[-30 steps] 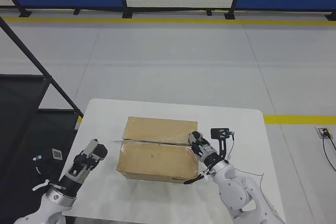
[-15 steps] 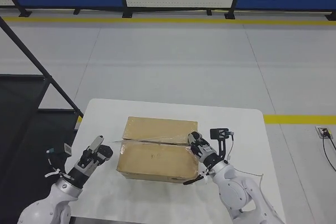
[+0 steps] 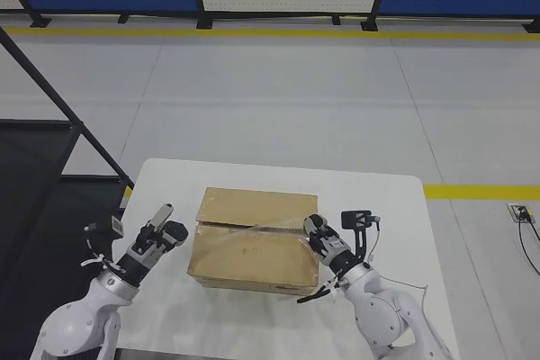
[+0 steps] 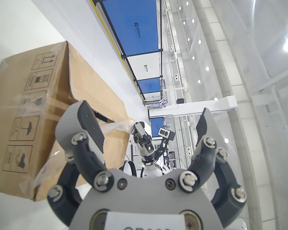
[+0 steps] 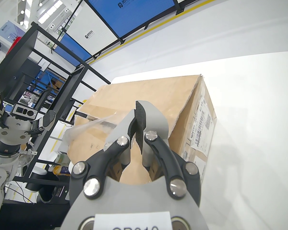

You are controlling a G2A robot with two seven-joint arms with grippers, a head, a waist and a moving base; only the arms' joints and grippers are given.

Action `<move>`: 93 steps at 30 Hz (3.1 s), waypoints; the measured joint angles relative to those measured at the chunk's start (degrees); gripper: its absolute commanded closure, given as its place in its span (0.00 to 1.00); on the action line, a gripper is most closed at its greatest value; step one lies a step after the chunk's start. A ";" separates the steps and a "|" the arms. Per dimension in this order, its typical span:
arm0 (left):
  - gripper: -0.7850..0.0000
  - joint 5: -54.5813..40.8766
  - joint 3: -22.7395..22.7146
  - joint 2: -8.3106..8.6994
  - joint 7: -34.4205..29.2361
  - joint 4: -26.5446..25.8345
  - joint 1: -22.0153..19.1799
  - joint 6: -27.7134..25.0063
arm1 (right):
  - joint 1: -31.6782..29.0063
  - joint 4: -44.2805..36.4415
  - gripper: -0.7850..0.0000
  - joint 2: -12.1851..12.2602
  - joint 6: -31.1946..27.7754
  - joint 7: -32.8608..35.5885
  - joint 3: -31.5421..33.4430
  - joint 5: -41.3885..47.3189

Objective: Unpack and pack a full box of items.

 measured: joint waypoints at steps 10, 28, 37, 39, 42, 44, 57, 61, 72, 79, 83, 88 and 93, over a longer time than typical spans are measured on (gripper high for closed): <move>0.00 -7.51 -6.97 0.75 -4.78 -1.51 5.52 3.43 | 0.89 -0.14 1.00 -0.53 1.91 -0.39 -0.98 0.18; 0.00 1.20 -5.89 1.81 -7.63 -2.47 11.39 2.57 | 1.38 -0.05 1.00 -0.95 -0.61 1.23 -1.03 2.45; 0.00 3.57 -3.13 1.70 -2.33 0.40 9.85 0.11 | 0.62 -1.43 1.00 -1.10 -3.14 0.57 -0.76 5.01; 0.00 3.90 -2.54 1.66 -1.29 0.82 9.78 -0.60 | 0.53 -1.70 1.00 -1.12 -3.34 0.74 -0.66 5.53; 0.00 3.72 -1.82 1.63 -0.95 0.99 9.81 -0.97 | 0.46 -1.90 1.00 -1.16 -2.60 1.12 -0.53 5.68; 0.00 3.01 -1.61 1.62 -0.94 0.79 9.87 -1.04 | 0.33 -2.14 1.00 -1.20 -1.44 1.09 -0.40 5.57; 0.00 1.14 -0.45 1.71 -0.59 0.72 8.77 -1.06 | -1.19 -4.22 1.00 -1.32 6.54 4.12 0.75 5.87; 0.00 -1.31 -0.61 1.67 -0.28 0.91 8.77 -1.10 | -0.86 -3.87 1.00 -1.38 6.80 4.87 0.67 6.01; 0.00 -13.81 -1.31 1.47 0.36 -0.75 7.78 5.91 | 0.63 -2.92 1.00 -1.60 7.48 6.81 -0.38 4.78; 0.00 -21.72 -0.48 0.90 7.03 -1.38 5.66 10.02 | 0.20 -3.94 1.00 -1.49 7.32 8.27 -0.59 2.85; 0.00 -25.52 -0.40 0.64 10.78 -1.53 4.50 11.99 | -0.17 -4.58 1.00 -1.36 6.49 9.70 -0.56 2.20; 0.00 -27.70 0.05 0.48 14.09 -1.87 2.94 14.23 | -0.65 -5.22 1.00 -1.23 5.10 10.40 -0.15 2.15; 0.00 -27.61 0.42 0.47 14.29 -2.32 2.38 14.21 | -0.68 -5.96 1.00 -1.13 4.20 11.66 0.25 2.59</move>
